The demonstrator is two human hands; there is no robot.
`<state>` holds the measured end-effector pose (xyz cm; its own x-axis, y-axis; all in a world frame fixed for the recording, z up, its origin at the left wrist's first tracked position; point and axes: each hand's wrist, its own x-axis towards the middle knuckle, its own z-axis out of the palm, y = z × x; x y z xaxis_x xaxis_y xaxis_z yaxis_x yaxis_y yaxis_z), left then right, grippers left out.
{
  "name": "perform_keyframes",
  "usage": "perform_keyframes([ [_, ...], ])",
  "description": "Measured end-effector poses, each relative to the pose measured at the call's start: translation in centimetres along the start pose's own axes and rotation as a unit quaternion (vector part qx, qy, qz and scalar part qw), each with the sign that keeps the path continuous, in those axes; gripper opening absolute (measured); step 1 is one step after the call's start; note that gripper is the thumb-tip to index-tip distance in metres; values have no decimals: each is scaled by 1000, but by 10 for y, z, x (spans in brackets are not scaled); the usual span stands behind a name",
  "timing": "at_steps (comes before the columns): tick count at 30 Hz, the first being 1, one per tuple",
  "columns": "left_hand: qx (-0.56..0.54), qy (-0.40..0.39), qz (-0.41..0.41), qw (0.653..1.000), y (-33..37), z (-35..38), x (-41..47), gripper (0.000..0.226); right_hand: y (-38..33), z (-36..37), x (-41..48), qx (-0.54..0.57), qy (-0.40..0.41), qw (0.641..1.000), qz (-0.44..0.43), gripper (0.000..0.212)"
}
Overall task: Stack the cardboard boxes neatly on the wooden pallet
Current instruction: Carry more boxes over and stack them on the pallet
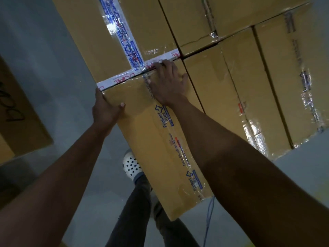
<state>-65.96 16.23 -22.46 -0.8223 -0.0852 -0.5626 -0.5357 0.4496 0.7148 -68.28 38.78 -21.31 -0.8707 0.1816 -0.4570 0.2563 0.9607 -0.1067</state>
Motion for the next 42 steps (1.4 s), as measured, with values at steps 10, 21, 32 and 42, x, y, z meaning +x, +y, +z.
perform_keyframes([
  [10, 56, 10, -22, 998, 9, 5, -3, 85, 4, -12, 7, -54, -10, 998, -12, 69],
  [21, 69, 12, -78, 995, 14, 9, -3, 98, 0, -13, 6, -38, -6, 999, 10, 74],
  [32, 61, 37, -66, 995, 20, 9, 1, 110, -2, -7, -3, -94, -14, 995, -3, 70],
  [42, 92, 39, -16, 995, 17, 4, -2, 97, -21, -16, 0, -12, -17, 999, 30, 70],
])
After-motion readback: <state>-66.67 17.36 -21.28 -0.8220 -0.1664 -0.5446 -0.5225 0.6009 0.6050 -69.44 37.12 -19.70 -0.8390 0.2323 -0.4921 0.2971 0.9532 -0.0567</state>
